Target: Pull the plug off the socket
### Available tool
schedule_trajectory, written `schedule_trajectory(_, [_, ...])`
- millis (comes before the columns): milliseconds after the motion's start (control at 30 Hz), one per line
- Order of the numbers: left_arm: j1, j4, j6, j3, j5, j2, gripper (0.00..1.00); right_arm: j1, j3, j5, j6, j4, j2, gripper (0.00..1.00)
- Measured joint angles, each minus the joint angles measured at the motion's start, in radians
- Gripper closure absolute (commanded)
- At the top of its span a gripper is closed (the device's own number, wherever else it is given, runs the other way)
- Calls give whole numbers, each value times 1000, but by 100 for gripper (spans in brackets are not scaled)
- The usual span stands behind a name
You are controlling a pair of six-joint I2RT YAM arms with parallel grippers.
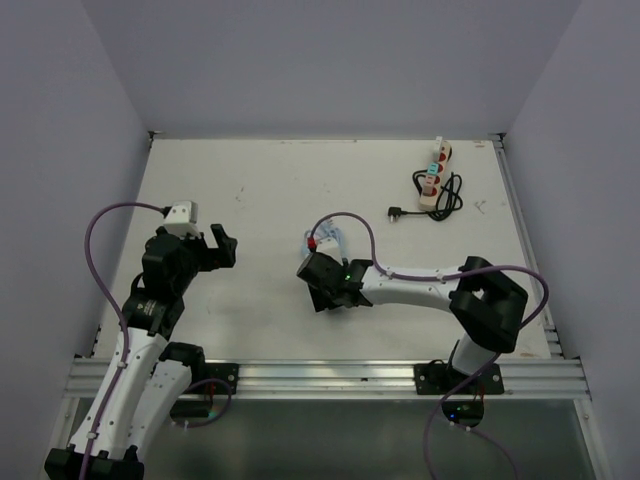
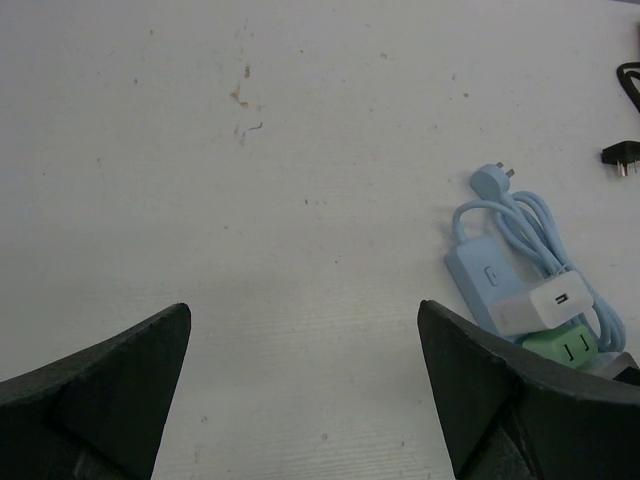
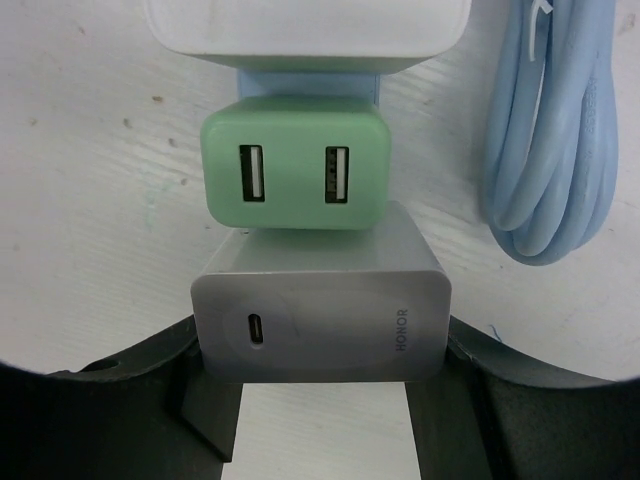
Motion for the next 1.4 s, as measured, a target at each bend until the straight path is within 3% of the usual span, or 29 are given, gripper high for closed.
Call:
schedule_trajectory(100, [0, 0, 0, 0, -13, 0, 1, 2, 8, -18, -10, 35, 14, 92])
schedule_trajectory(200, [0, -1, 0, 0, -19, 1, 0, 5, 8, -47, -11, 76, 18, 67])
schedule_trajectory(233, [0, -1, -1, 0, -20, 2, 0, 8, 6, -68, -8, 98, 19, 55])
schedule_trajectory(333, [0, -1, -2, 0, -21, 6, 0, 21, -7, -124, -1, 160, 22, 34])
schedule_trajectory(567, [0, -1, -2, 0, -22, 16, 0, 38, -16, -209, -2, 224, 4, 6])
schedule_trajectory(1067, [0, -2, -2, 0, -21, 34, 0, 57, 126, -125, -87, 55, -69, 2])
schedule_trajectory(1400, [0, -3, -3, 0, -21, 34, 0, 79, 264, -7, -103, -44, 31, 8])
